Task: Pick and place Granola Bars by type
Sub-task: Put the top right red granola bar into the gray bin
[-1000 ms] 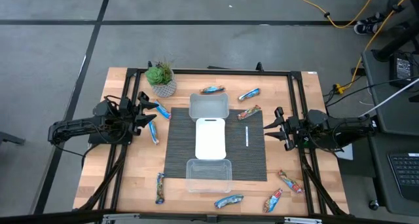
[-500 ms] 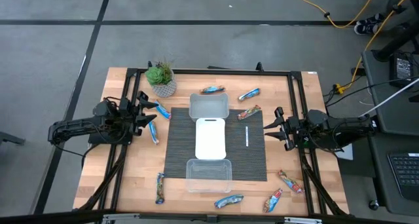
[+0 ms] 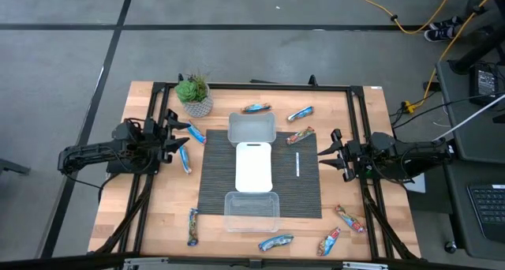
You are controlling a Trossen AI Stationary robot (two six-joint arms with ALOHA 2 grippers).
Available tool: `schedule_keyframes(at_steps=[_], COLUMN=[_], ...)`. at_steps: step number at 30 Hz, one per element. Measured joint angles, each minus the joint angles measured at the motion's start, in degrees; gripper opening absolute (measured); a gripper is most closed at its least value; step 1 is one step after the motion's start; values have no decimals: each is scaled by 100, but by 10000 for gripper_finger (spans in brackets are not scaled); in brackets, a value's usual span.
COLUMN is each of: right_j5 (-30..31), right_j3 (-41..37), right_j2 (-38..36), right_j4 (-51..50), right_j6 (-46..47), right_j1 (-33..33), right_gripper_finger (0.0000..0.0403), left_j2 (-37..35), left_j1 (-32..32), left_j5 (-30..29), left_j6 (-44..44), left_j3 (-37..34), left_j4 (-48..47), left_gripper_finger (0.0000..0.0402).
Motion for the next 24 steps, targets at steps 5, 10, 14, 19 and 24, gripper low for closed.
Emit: schedule_keyframes(at_steps=[5,10,14,19,24], right_j5=[-1,46,577,1005,1008], right_j3=[-2,-2,-2,-2,-1], right_j2=[0,0,-1,-2,0], right_j4=[2,2,3,28,128], right_j6=[0,0,-17,-558,-460], right_j1=[1,2,2,2,2], right_gripper_finger=[117,117,117,117,117], left_j2=[-2,-2,-2,-2,-2], left_j1=[1,0,0,0,1], left_j5=[1,2,4,4,7], left_j6=[0,-2,-2,-2,-2], left_j3=[-1,-1,0,-2,0], left_j4=[-240,-289,-289,-289,-289], left_gripper_finger=[217,219,217,219,217])
